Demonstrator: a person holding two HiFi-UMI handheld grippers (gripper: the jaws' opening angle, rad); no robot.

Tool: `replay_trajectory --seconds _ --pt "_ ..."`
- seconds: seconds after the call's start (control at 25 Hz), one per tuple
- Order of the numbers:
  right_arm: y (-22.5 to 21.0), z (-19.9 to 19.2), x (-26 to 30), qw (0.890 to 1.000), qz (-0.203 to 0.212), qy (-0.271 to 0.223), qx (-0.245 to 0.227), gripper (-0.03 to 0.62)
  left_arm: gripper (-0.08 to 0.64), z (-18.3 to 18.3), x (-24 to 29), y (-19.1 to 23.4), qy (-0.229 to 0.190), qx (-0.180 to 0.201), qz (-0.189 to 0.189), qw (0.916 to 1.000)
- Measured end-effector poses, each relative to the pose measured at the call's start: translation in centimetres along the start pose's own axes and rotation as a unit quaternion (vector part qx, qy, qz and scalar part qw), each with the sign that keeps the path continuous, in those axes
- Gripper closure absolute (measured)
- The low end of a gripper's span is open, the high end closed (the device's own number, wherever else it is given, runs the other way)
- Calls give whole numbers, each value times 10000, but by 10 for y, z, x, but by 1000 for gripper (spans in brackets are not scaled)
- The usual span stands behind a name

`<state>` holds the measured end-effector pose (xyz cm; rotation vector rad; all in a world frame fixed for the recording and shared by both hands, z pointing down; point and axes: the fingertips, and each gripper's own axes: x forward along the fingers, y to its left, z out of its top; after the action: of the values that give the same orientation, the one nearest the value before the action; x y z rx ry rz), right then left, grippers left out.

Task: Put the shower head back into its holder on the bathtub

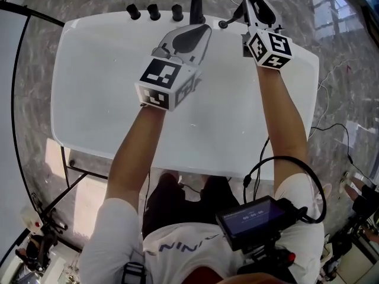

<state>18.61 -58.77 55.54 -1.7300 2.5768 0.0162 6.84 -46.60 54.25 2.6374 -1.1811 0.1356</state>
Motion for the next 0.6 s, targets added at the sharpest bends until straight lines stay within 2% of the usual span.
replay_trajectory --seconds 0.24,0.6 --pt "-5 -54 20 9998 45 165 129 471 544 -12 1 11 -43 1 3 10000" --pt "-12 -127 49 9986 74 506 105 471 545 -4 -6 12 -264 65 -51 9996"
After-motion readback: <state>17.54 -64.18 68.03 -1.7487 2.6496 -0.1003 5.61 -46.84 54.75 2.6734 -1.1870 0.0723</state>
